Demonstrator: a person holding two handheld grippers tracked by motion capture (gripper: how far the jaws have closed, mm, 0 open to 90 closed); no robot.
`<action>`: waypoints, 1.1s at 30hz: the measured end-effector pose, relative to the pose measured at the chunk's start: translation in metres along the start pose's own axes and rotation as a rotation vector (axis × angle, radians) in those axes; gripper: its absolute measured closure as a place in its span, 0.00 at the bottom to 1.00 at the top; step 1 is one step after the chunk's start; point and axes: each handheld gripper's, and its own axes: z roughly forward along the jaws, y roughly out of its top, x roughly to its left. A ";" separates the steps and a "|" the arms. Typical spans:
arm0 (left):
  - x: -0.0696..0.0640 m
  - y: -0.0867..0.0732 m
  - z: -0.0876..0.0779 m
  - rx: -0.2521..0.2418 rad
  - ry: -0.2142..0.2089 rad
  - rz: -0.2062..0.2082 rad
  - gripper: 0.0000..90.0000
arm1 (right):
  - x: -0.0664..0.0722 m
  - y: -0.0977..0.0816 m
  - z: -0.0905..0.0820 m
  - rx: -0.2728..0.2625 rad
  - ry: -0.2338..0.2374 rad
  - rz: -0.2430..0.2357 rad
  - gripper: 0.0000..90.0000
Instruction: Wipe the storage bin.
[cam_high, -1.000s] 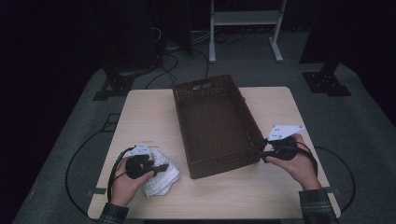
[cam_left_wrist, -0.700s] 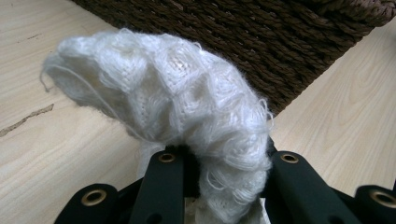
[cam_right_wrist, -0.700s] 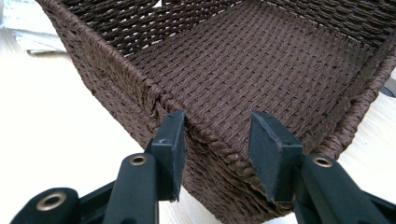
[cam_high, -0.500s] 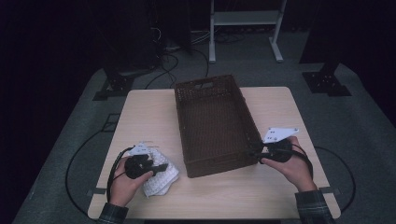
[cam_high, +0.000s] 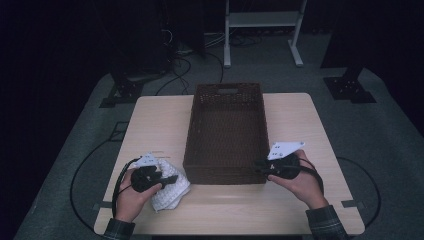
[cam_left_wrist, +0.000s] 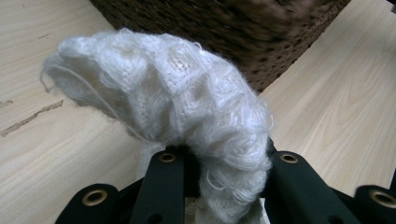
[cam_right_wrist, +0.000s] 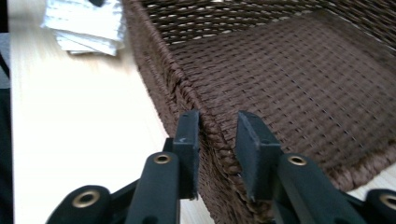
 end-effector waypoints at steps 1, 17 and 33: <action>0.000 0.000 0.000 0.000 0.001 -0.001 0.81 | 0.002 0.001 0.002 -0.001 0.006 -0.004 0.80; 0.002 -0.003 -0.002 -0.001 0.003 -0.001 0.81 | 0.037 0.030 0.041 -0.011 0.121 -0.049 0.92; 0.005 0.017 -0.025 -0.076 0.090 0.014 0.82 | 0.038 0.029 0.042 -0.013 0.118 -0.044 0.92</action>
